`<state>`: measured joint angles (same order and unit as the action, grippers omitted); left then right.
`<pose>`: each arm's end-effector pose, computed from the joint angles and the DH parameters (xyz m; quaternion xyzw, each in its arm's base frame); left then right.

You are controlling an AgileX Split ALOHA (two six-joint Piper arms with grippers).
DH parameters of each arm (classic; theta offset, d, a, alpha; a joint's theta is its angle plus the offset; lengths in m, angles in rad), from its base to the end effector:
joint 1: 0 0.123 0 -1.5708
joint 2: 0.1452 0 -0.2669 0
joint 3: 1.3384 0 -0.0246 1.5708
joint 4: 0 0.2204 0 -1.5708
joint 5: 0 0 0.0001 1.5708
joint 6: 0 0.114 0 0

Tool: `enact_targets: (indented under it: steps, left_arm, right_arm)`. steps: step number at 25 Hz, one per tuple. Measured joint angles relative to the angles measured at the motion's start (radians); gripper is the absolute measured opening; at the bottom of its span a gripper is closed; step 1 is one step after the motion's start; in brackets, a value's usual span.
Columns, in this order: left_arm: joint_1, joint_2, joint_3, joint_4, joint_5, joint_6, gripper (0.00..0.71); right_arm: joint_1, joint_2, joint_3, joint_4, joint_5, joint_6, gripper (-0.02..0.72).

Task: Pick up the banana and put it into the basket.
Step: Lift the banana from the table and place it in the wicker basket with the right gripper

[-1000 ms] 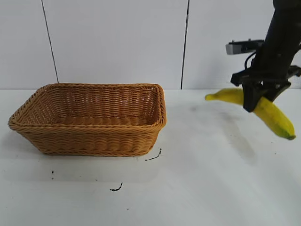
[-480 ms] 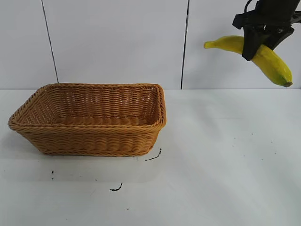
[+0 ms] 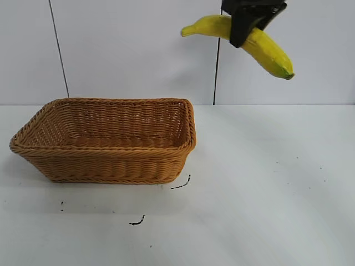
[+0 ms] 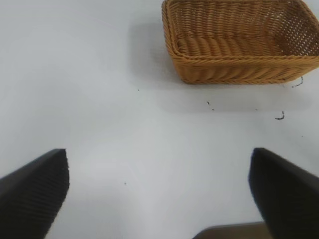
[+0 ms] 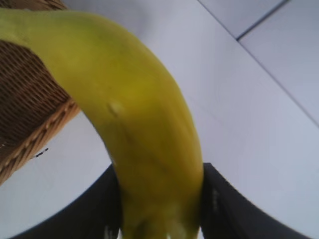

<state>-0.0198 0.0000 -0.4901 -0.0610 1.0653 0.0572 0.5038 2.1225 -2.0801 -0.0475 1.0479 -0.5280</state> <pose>0.0076 -0.0062 0.2491 0.0341 0.8559 -0.0208 0.5156 0.3978 0.2139 0.2661 -0.4783 0.8320 -0.0265 0.2797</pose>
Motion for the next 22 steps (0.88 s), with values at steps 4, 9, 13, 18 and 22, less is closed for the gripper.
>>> enact_targets:
  steps: [4, 9, 13, 18, 22]
  left_arm:
    - [0.0, 0.0, 0.0, 0.0, 0.0, 0.0, 0.695]
    - [0.0, 0.0, 0.0, 0.0, 0.0, 0.0, 0.695]
    - [0.0, 0.0, 0.0, 0.0, 0.0, 0.0, 0.695]
    - [0.0, 0.0, 0.0, 0.0, 0.0, 0.0, 0.695]
    - [0.0, 0.0, 0.0, 0.0, 0.0, 0.0, 0.695]
  right_arm:
    - [0.072, 0.048, 0.0, -0.004, -0.102, -0.047, 0.32]
    - [0.136, 0.103, 0.0, -0.015, -0.239, -0.112, 0.32]
    - [0.167, 0.161, 0.0, -0.022, -0.326, -0.141, 0.32]
    - [0.175, 0.238, 0.0, -0.022, -0.397, -0.144, 0.32]
    - [0.175, 0.295, 0.0, -0.013, -0.445, -0.144, 0.32]
